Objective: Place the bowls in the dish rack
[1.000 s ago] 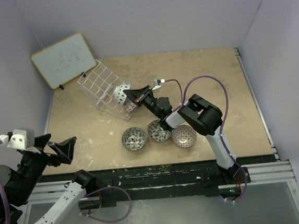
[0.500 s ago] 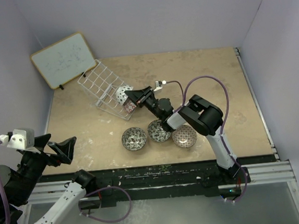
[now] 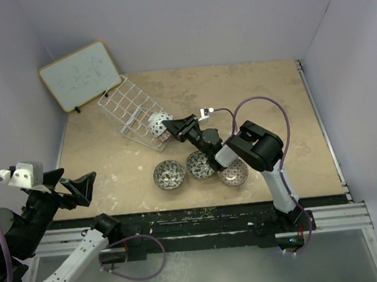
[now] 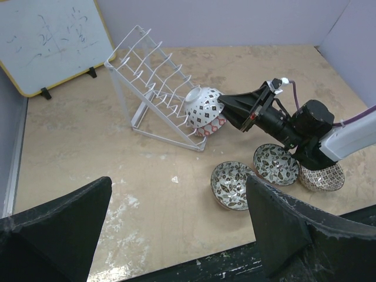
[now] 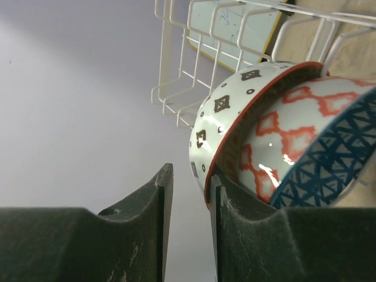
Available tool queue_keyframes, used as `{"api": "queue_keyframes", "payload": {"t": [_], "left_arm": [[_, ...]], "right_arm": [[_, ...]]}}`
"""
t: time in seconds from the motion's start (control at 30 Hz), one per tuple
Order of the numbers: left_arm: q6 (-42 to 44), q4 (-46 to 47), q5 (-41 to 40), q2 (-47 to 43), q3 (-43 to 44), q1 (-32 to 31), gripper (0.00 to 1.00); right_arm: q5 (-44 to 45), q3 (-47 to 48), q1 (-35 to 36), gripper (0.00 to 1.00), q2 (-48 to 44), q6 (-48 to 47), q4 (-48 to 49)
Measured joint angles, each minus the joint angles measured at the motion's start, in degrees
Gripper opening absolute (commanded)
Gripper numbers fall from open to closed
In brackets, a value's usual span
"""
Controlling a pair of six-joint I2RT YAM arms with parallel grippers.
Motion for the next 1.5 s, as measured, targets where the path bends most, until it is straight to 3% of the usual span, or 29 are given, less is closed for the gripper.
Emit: {"api": "queue_keyframes", "payload": {"t": [0.3,0.8,1.27,1.4,1.5], "left_arm": [[0.0,0.4,-0.3,0.0,0.0,0.0,0.99],[0.0,0.9,-0.5,0.0,-0.2,0.0,0.99],[0.0,1.4,-1.3,0.0,-0.3,0.0,0.99],[0.0,2.0,-1.3,0.0,-1.2,0.0,0.99],[0.0,2.5,-1.3,0.0,-1.8,0.0,0.99]], "right_arm": [[0.0,-2.4,0.0,0.43,-0.5,1.8,0.6],[-0.1,-8.6,0.0,0.43,-5.4,3.6,1.4],[-2.1,-24.6,0.0,0.42,-22.0,3.2,1.0],[-3.9,-25.6,0.0,0.43,-31.8,-0.4,-7.2],[-4.3,-25.4,0.0,0.44,-42.0,-5.5,-20.8]]}}
